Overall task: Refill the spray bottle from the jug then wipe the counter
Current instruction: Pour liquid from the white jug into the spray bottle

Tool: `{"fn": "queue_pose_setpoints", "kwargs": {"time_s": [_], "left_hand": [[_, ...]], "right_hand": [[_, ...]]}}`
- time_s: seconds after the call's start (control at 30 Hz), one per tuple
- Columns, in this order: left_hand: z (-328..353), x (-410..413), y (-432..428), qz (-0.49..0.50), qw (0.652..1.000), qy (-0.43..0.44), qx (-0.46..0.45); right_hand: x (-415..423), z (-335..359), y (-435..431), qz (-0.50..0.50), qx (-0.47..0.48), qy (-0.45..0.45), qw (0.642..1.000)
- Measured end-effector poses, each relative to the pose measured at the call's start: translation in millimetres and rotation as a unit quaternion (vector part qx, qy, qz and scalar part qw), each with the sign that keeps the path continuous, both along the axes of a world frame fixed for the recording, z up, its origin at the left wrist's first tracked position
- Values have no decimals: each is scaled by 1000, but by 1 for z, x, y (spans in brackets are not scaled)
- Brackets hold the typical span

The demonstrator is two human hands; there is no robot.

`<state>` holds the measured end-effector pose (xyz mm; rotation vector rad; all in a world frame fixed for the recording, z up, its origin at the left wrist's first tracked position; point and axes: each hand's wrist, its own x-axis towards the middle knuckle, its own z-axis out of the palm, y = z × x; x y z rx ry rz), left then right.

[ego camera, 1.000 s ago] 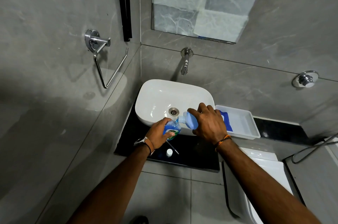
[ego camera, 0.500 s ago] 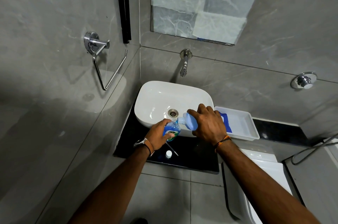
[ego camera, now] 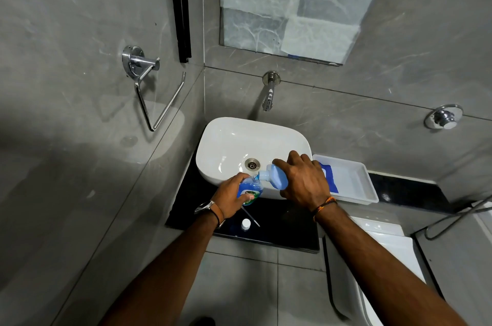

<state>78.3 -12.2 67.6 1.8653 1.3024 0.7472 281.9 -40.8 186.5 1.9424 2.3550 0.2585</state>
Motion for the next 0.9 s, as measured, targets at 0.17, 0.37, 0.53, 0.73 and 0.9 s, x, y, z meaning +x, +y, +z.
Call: {"fn": "queue_pose_setpoints", "kwargs": {"time_s": [0.17, 0.37, 0.53, 0.73, 0.9], "left_hand": [[1, -1, 0, 0, 1000, 1, -2], [1, -2, 0, -1, 1000, 6, -1], [2, -1, -1, -4, 1000, 2, -4], [1, -1, -3, -5, 1000, 4, -4], [2, 0, -4, -7, 1000, 3, -7]], "right_hand": [[0, 0, 1, 1, 2, -1, 1000], [-1, 0, 0, 3, 1, 1, 1000], [-1, 0, 0, 2, 0, 2, 1000], [-1, 2, -3, 0, 0, 1, 1000], [-1, 2, -3, 1, 2, 2, 1000]]}}
